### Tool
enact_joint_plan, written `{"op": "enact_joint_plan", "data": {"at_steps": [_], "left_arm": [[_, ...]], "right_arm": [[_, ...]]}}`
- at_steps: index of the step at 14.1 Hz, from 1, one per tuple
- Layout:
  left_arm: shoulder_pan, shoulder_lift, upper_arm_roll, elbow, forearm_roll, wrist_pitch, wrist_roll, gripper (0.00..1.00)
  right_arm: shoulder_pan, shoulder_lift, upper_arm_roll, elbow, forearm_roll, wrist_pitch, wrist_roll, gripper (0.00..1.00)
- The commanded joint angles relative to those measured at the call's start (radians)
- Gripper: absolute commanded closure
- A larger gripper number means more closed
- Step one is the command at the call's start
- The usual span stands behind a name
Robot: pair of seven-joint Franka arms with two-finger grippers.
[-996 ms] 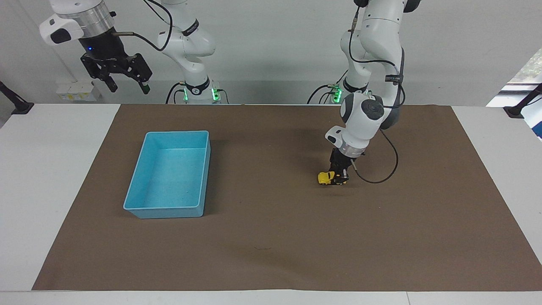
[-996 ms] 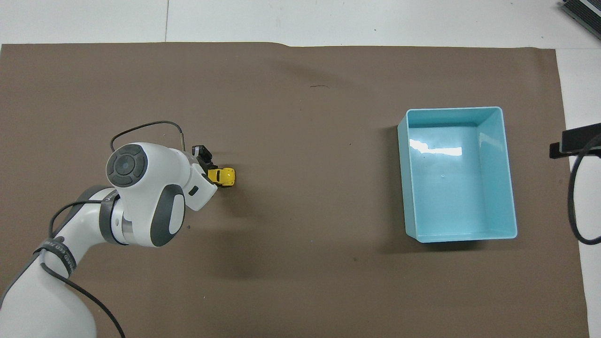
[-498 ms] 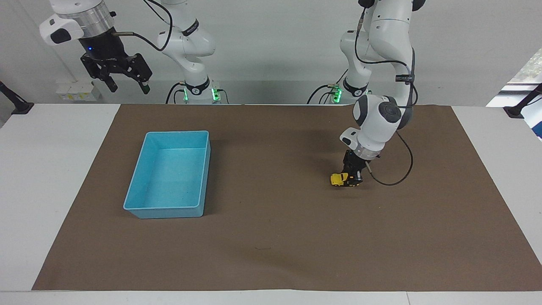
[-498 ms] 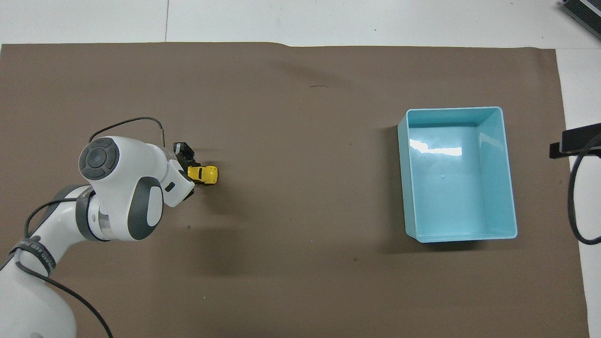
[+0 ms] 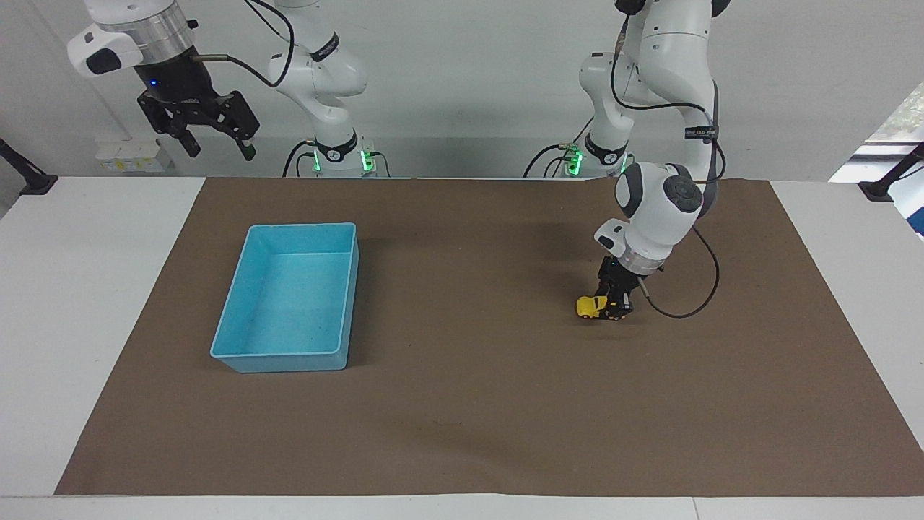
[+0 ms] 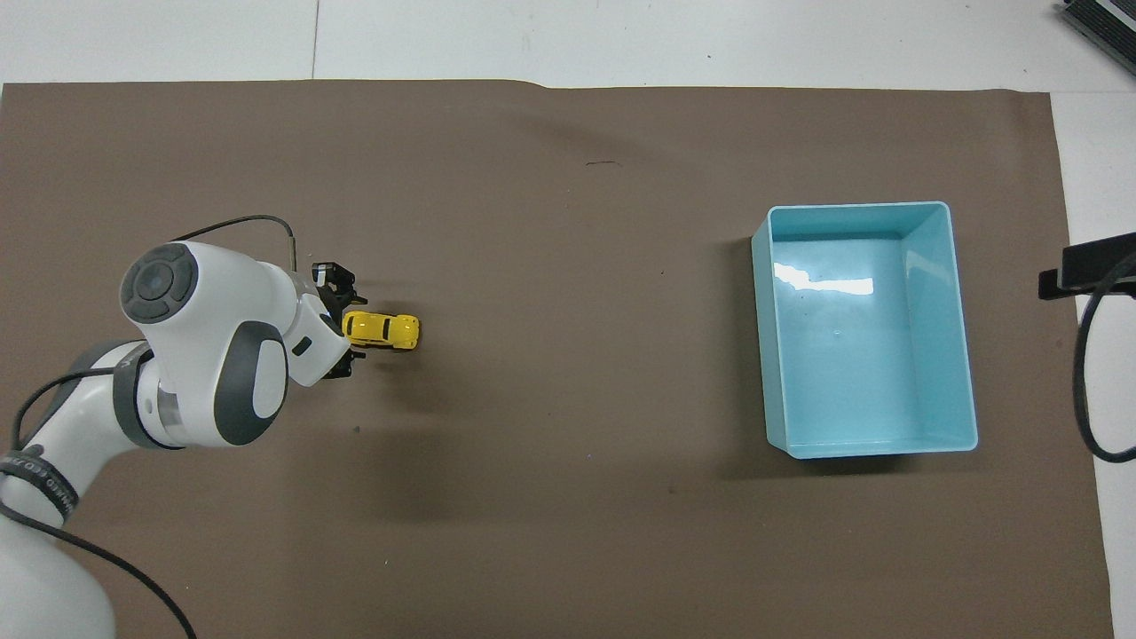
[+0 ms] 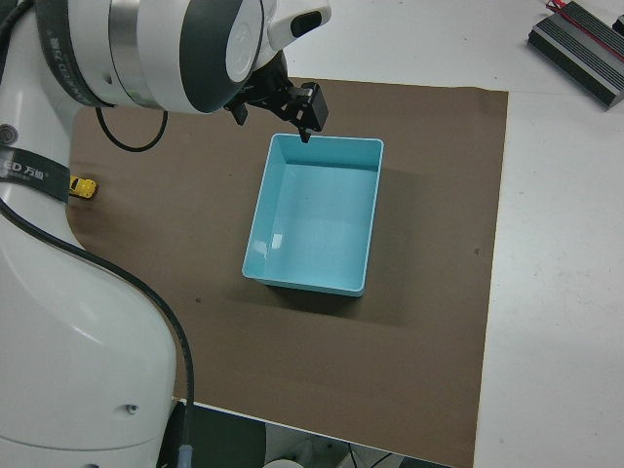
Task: Wind up and store yellow beetle car
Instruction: 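Release the car and withdraw the left gripper, letting it roll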
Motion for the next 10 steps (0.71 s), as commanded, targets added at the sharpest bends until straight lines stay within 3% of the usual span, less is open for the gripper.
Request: {"op": "enact_joint_plan", "data": {"at_steps": [1, 5, 10], "left_arm": [[0.028, -0.104, 0.004, 0.020, -0.004, -0.107, -0.087, 0.00], [0.073, -0.147, 0.012, 0.051, 0.022, -0.113, -0.436, 0.00], [0.111, -0.137, 0.010, 0.216, 0.197, -0.259, -0.956, 0.00]], "right_arm": [[-0.004, -0.015, 0.000, -0.012, 0.023, 0.006, 0.012, 0.00], [-0.003, -0.015, 0.003, -0.012, 0.023, 0.006, 0.015, 0.00], [-0.001, -0.015, 0.011, -0.012, 0.032, 0.006, 0.014, 0.00]]}}
